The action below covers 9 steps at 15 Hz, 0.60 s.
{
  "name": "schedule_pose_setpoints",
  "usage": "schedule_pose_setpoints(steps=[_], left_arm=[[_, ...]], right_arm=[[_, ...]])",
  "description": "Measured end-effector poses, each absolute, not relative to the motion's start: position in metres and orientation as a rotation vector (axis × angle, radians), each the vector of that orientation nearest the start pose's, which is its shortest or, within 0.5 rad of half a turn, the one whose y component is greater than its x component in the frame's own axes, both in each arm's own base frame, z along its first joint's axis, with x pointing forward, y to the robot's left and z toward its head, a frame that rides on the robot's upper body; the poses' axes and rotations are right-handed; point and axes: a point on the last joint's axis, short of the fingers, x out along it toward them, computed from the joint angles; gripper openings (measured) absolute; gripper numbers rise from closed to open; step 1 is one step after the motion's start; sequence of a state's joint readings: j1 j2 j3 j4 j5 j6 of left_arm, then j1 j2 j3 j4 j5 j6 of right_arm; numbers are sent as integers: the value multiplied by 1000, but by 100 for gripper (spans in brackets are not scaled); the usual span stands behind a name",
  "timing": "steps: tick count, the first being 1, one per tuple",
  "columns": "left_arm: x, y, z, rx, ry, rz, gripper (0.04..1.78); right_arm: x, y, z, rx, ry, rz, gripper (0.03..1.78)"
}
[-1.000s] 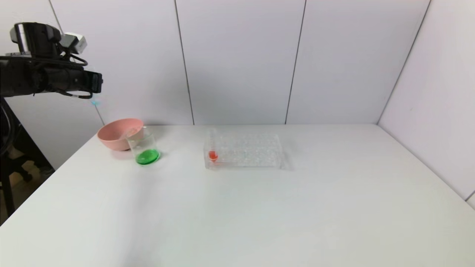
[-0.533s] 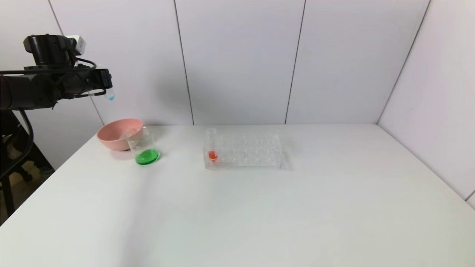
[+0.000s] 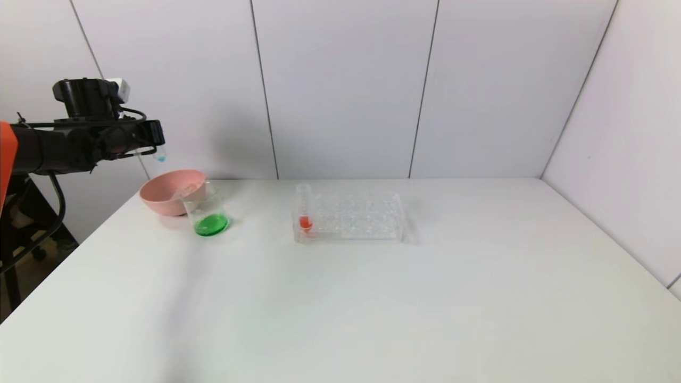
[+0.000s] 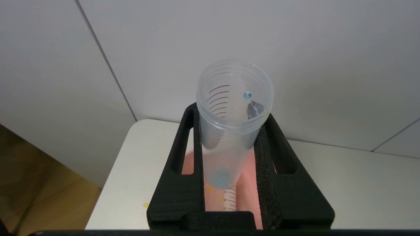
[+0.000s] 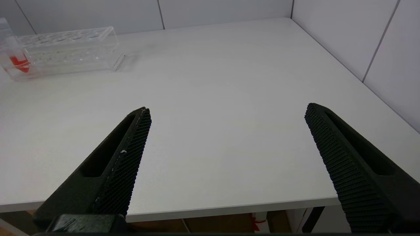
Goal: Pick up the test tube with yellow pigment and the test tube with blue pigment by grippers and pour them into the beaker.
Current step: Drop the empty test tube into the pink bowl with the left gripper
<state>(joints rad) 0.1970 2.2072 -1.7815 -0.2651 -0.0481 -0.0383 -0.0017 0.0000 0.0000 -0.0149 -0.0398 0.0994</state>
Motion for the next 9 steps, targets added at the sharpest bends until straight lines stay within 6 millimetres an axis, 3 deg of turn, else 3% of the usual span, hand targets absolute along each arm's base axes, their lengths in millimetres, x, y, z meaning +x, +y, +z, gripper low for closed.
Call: schedule_pose_setpoints(steps=[5,7,9], left_arm=[[468,91,207,-56,186,139,53],[469,90,207,-52,182,139,69],[469,90,208,-50,167,138,98]], right_arm=[[-23,-1,77,100,-17,-41,171],[-23,-1,77,100,-17,-41,171],[-23,-1,77,100,-17,-41,171]])
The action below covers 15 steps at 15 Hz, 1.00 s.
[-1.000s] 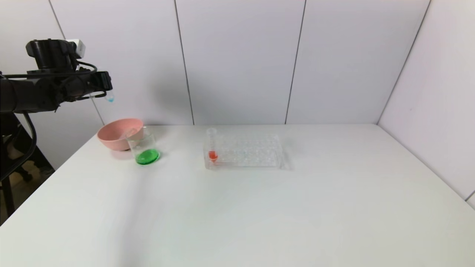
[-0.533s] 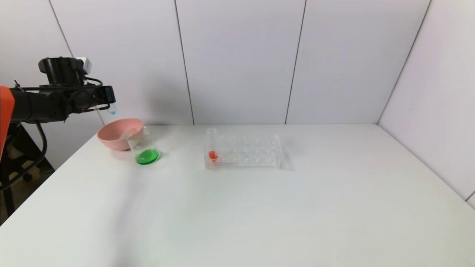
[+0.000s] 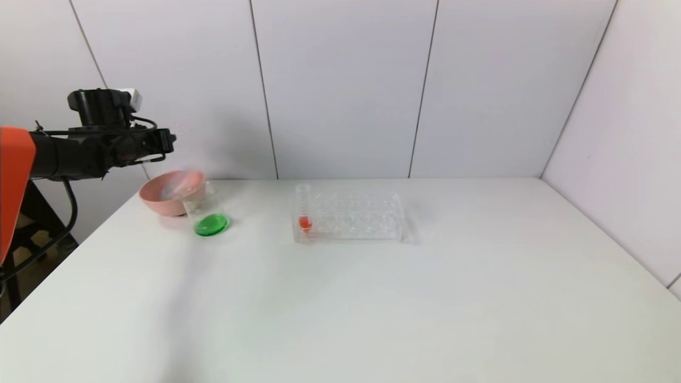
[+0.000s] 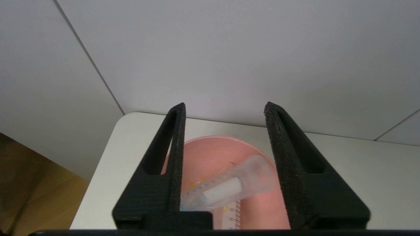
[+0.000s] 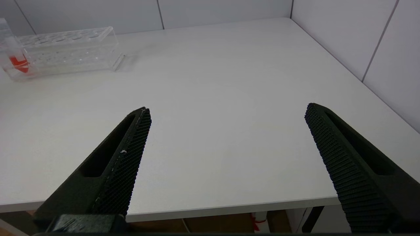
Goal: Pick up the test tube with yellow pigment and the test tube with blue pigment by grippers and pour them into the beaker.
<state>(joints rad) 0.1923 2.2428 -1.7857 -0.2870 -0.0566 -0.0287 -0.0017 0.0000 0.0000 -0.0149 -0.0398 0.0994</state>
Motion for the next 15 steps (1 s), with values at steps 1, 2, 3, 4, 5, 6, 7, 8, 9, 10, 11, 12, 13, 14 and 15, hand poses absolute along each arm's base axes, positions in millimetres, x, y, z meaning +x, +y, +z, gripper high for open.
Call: schedule_pose_setpoints(steps=[1,2,3,4,5,6,7,8,9,10,11,12,13,14,15], left_arm=[[469,90,209,-48,158,139,115],[469,90,210,-48,152,139,131],[468,90,211,-47,148,139,145],[467,89,213,-46,143,138,156],[465,88,216,-46,138,136,166],[462,88,220,-45,132,136,172],[458,87,224,-46,126,137,175],[452,86,231,-49,116,135,177],[446,84,238,-51,100,133,177],[437,81,248,-50,79,131,177],[426,79,259,-55,55,130,176],[413,77,270,-60,28,130,176],[399,74,284,-65,-8,127,176],[383,69,299,-67,-42,121,176],[363,62,315,-67,-80,107,176]], right_arm=[[-23,-1,77,100,-17,-41,171],[-23,-1,77,99,-17,-41,171],[-23,-1,77,100,-17,-41,171],[-23,-1,77,100,-17,-41,171],[-23,-1,77,100,-17,-41,171],[-23,-1,77,100,-17,-41,171],[-23,-1,77,99,-17,-41,171],[-23,-1,77,99,-17,-41,171],[-23,-1,77,100,-17,-41,171],[-23,-1,77,100,-17,-41,171],[-23,-1,77,100,-17,-41,171],[-23,-1,77,100,-17,-41,171],[-23,-1,77,100,-17,-41,171],[-23,-1,77,100,-17,-41,171],[-23,-1,77,99,-17,-40,171]])
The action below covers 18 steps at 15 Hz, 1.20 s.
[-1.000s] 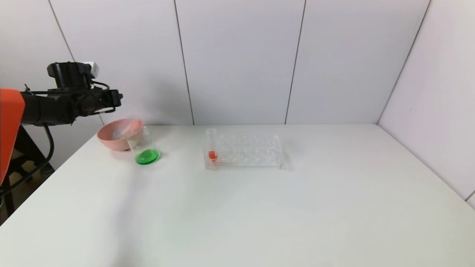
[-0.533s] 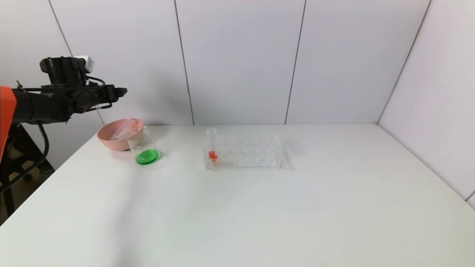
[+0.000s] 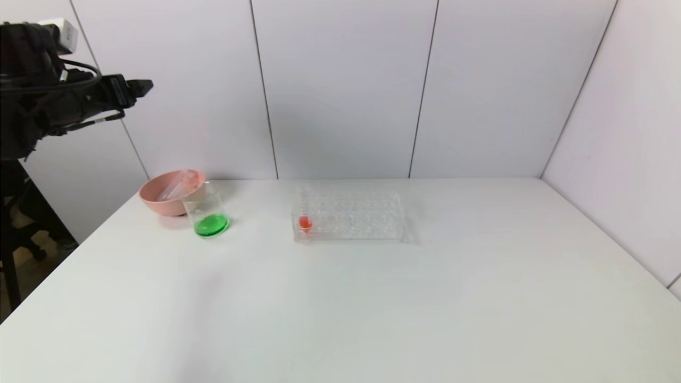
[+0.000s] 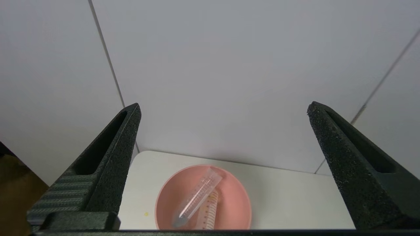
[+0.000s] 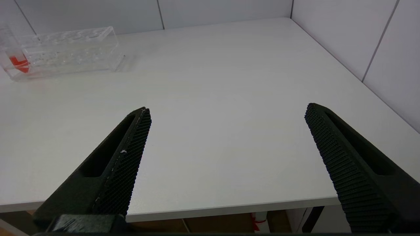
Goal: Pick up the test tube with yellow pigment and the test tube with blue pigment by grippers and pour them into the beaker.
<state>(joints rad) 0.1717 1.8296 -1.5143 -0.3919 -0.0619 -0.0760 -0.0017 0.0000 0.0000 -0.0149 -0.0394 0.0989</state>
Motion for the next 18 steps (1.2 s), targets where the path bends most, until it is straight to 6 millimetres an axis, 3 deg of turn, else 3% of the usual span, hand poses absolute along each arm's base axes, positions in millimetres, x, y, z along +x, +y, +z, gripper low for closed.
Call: schedule_pose_setpoints(steps=[3,5,7,9,12,14,18], left_arm=[[298,28,359,-60,-176,-18,176],[242,9,380,-48,-202,-162,176],[180,0,391,-23,-208,-270,176],[116,-5,388,16,-203,-322,176],[39,-7,352,40,-135,-345,176],[4,-8,309,37,-25,-332,176],[-24,-5,215,62,135,-134,176]], right_arm=[[-23,-1,77,99,-17,-41,171],[-23,-1,77,100,-17,-41,171],[-23,-1,77,100,-17,-40,171],[-23,-1,77,99,-17,-41,171],[-23,-1,77,99,-17,-41,171],[-23,-1,77,99,-17,-41,171],[-23,-1,77,100,-17,-41,171]])
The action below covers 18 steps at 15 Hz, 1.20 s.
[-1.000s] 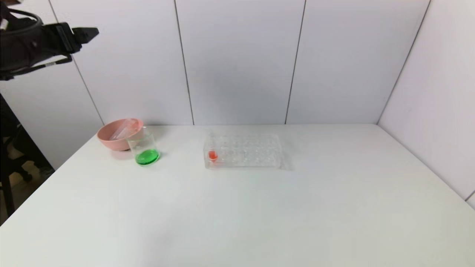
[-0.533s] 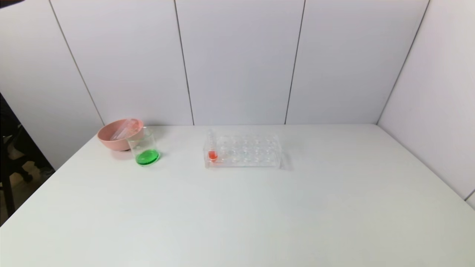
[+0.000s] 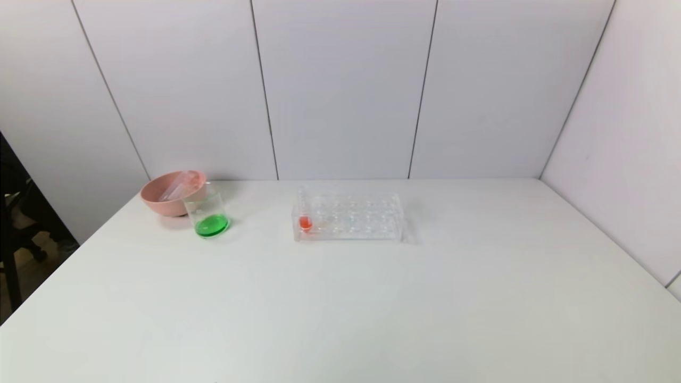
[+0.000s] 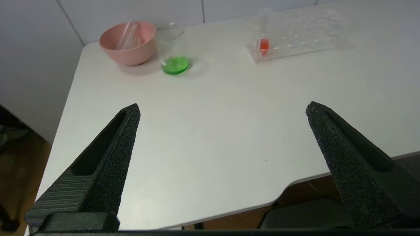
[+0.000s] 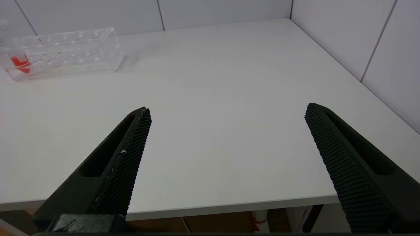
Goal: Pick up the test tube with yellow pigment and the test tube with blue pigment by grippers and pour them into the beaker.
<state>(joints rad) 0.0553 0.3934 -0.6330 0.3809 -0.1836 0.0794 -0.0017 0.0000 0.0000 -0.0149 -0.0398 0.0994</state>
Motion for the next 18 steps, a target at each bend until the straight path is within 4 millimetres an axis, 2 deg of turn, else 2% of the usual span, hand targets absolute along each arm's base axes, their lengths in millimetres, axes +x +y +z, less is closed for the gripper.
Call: schedule_pose_setpoints(steps=[6,8,11,18], left_arm=[[-7,-2,109,67,212,-12,176],[-7,-1,90,71,201,-19,176],[-12,0,81,57,148,-8,176],[-22,0,76,-64,6,14,176]], right_arm=[[-23,-1,77,99,-17,-41,171],[-23,-1,77,100,-17,-41,171],[-23,-1,77,100,-17,-41,171],[-23,-1,77,99,-17,-41,171]])
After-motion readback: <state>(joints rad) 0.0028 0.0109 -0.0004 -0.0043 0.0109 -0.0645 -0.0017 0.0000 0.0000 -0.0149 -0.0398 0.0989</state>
